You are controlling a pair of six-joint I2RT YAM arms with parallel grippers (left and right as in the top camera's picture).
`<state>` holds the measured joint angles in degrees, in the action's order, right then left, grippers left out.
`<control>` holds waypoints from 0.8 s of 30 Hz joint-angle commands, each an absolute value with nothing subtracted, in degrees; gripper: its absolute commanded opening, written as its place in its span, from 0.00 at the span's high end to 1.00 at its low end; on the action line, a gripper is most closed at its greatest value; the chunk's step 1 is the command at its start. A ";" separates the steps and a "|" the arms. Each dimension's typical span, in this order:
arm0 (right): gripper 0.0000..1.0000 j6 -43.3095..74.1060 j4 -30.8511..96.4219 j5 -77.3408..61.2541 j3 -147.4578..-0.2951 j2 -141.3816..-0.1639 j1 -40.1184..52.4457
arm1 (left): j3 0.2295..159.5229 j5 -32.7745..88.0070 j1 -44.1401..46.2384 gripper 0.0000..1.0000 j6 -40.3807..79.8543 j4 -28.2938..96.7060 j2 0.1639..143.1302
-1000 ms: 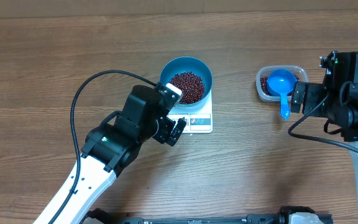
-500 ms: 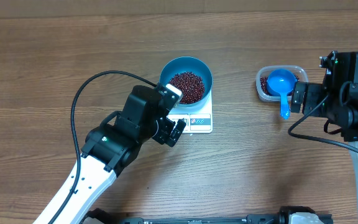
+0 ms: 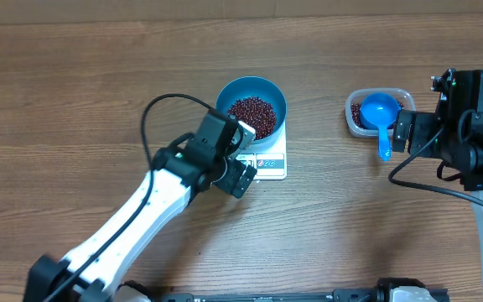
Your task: Scoop item into bowl and weigh 150g on scale
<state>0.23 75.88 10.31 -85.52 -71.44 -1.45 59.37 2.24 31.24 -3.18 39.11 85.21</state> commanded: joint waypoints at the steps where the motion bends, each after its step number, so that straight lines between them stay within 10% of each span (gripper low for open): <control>1: 0.00 0.16 75.55 10.00 -87.07 -71.44 -1.28 | 59.51 4.14 31.14 0.00 -3.64 38.65 88.09; 24: 0.00 0.14 75.53 10.00 -87.07 -71.44 -1.28 | 59.51 -0.99 30.96 0.00 12.51 32.23 89.69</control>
